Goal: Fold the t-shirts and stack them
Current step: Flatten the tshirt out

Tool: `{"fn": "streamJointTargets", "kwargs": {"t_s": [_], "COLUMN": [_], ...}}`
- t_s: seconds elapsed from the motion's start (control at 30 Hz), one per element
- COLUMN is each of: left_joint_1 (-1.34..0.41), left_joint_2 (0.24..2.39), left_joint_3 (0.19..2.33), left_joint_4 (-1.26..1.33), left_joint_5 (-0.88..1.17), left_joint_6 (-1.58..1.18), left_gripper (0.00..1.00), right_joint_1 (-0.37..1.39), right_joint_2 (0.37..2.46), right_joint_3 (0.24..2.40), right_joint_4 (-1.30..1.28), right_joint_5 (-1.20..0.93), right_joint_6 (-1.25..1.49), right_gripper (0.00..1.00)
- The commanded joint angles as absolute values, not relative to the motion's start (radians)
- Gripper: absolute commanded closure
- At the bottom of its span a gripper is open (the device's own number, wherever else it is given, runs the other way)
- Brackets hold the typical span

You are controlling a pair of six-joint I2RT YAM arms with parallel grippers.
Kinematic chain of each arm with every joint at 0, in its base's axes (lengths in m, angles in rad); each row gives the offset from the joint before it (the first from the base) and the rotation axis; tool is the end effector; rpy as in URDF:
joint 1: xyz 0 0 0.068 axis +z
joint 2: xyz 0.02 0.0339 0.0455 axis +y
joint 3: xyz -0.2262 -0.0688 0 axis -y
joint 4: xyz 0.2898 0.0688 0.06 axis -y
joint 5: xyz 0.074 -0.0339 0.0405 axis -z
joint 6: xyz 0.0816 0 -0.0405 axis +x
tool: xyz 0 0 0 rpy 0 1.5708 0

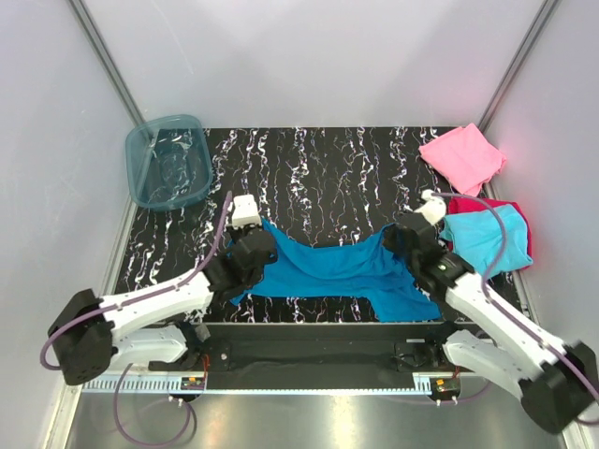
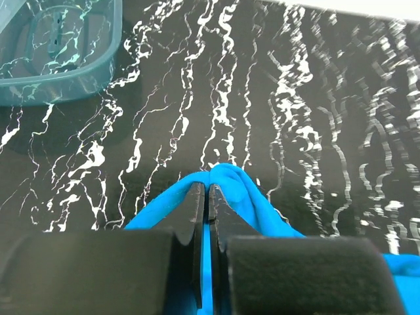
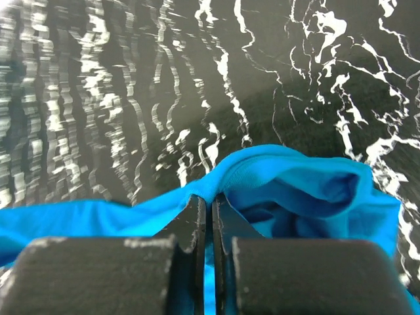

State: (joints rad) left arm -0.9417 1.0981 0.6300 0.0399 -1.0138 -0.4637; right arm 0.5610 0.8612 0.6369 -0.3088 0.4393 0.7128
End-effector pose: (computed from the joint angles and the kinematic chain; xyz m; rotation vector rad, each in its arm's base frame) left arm 0.2380 -0.2093 0.1890 -0.1858 1.7825 0.0140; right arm 0.2690 0.1280 0.2040 0.4157 2.0225 0.3280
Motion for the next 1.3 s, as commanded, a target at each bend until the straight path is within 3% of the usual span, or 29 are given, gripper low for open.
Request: {"fn": "streamJointTargets", "kwargs": {"t_s": [0.0, 0.43, 0.93, 0.97, 1.0, 1.03, 1.07, 1.13, 1.2, 1.27], "left_joint_1": [-0.89, -0.715, -0.586, -0.584, -0.584, -0.584, -0.584, -0.584, -0.586, -0.587], "left_joint_2": [1.187, 1.339, 1.483, 1.491, 1.497, 1.502, 1.499, 1.482, 1.462, 1.416], "left_joint_3": [0.696, 0.753, 0.788, 0.799, 0.802, 0.802, 0.799, 0.789, 0.773, 0.764], "left_joint_4": [0.257, 0.305, 0.39, 0.388, 0.388, 0.387, 0.38, 0.379, 0.376, 0.373], "left_joint_5": [-0.98, -0.991, -0.946, -0.943, -0.937, -0.933, -0.93, -0.928, -0.928, -0.914], "left_joint_6": [-0.414, -0.394, -0.388, -0.387, -0.385, -0.384, -0.387, -0.394, -0.393, -0.393], "left_gripper": [1.0, 1.0, 1.0, 0.89, 0.77, 0.64, 0.4, 0.28, 0.2, 0.18], "right_joint_1": [0.538, 0.287, 0.18, 0.178, 0.176, 0.176, 0.176, 0.176, 0.176, 0.178], "right_joint_2": [1.004, 1.264, 1.56, 1.587, 1.598, 1.606, 1.605, 1.579, 1.513, 1.432], "right_joint_3": [0.712, 0.796, 0.856, 0.859, 0.864, 0.874, 0.876, 0.847, 0.819, 0.799], "right_joint_4": [-0.124, 0.028, 0.282, 0.299, 0.308, 0.316, 0.319, 0.36, 0.4, 0.413], "right_joint_5": [0.517, 0.423, 0.319, 0.31, 0.299, 0.278, 0.273, 0.264, 0.246, 0.223], "right_joint_6": [0.704, 0.666, 0.704, 0.693, 0.687, 0.683, 0.672, 0.663, 0.655, 0.653], "right_gripper": [1.0, 1.0, 1.0, 1.0, 0.92, 0.74, 0.54, 0.2, 0.06, 0.05]}}
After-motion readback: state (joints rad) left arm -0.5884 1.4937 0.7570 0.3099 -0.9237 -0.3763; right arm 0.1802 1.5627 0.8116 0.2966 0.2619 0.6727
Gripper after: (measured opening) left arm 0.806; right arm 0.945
